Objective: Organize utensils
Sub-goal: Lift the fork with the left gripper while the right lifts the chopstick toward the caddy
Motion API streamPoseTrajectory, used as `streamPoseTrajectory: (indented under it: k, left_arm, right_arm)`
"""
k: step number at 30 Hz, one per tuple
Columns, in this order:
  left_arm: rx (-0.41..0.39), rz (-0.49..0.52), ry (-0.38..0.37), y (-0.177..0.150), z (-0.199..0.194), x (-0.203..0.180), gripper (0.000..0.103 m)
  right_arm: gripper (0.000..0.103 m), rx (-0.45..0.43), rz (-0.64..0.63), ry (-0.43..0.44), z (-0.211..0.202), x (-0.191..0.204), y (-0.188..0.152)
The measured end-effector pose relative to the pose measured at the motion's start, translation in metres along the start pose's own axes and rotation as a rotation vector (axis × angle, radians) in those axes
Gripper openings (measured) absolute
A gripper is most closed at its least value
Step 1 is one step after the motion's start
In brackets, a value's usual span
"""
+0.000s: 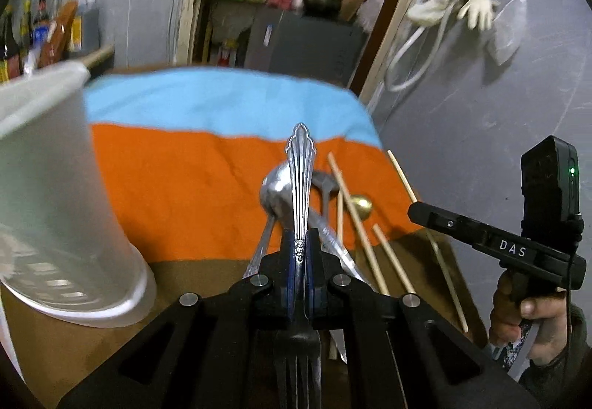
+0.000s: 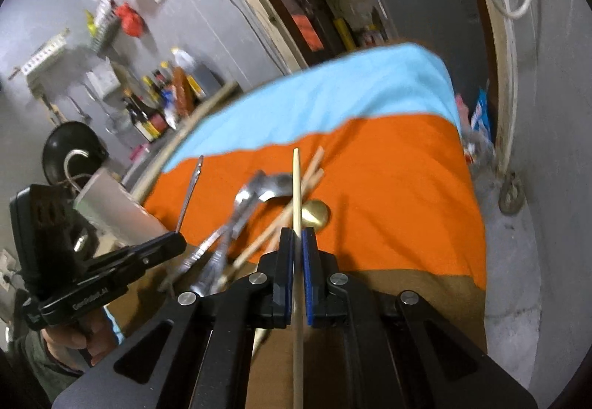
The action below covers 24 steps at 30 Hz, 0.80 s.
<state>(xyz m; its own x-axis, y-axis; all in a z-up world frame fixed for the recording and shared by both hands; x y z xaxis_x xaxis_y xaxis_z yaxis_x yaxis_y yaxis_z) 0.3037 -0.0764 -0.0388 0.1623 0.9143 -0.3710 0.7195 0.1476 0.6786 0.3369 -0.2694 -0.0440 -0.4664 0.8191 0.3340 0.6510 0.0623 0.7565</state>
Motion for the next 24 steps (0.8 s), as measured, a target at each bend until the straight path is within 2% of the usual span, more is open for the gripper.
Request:
streamPoseTrajectory:
  k: [5,10,18,24]
  left_arm:
    - [-0.129,0.002,-0.029,0.008,-0.027,-0.005,0.003]
    - [-0.236,-0.024,-0.057,0.022,-0.058,-0.003,0.003]
    - [-0.350,-0.053,-0.069,0.057,-0.117,0.013,0.003]
    - [-0.434,-0.083,-0.036,0.088,-0.167,0.049,0.003]
  right_arm:
    - [0.003,-0.165,-0.062,0.019,-0.024,0.031,0.011]
    - [0.003,-0.288,-0.130,0.050,-0.039,0.070,0.034]
    - [0.003,-0.445,-0.226,0.091,-0.045,0.134,0.071]
    - [0.003,-0.575,-0.234,0.170,-0.032,0.186,0.103]
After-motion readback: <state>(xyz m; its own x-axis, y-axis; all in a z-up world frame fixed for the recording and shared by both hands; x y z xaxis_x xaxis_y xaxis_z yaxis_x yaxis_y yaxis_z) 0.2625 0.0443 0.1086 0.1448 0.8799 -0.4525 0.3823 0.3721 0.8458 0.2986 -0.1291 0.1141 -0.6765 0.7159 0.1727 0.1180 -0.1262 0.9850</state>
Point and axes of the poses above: each gripper's, at about its wrist camera, not at the fingertips, and z roughly the way its jaws point, x to its left, y to its top, the point moved 3 cm from there along z, roughly the way its jaws point, and after that the axes turned 9 degrees about -z, right-handed, at the moved point
